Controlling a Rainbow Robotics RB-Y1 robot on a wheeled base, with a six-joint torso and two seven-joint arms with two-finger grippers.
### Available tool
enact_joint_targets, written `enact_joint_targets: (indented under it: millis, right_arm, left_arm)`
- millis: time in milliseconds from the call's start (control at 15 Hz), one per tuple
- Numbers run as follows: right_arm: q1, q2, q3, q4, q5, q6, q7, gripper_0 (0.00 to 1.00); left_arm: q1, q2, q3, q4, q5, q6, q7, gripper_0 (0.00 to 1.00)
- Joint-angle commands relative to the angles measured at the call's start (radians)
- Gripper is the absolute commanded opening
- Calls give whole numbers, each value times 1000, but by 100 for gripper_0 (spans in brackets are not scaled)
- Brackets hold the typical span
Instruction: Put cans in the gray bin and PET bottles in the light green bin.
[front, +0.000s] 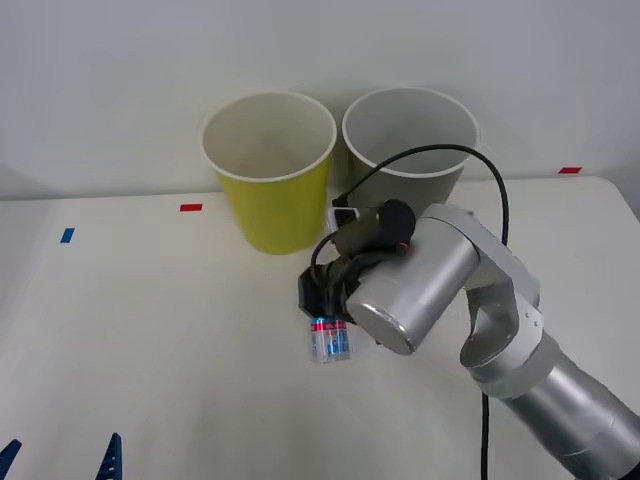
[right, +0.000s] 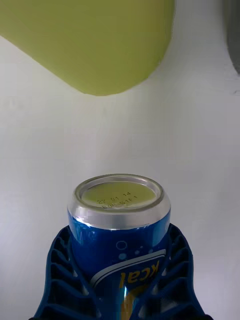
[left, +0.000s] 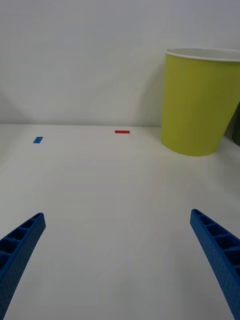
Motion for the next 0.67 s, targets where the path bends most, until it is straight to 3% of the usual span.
enact_joint_targets:
  millis: [67, 400, 667]
  right_arm:
    - [133, 30, -109, -150, 48, -4, 202, 0]
    - [276, 86, -235, -322, 86, -18, 490, 0]
    - [304, 128, -323, -423, 94, -21, 607, 0]
  left_arm:
    - [0, 0, 0, 0, 0, 0, 0, 100]
    - [0, 0, 0, 0, 0, 0, 0, 100]
    - [0, 0, 0, 0, 0, 0, 0, 100]
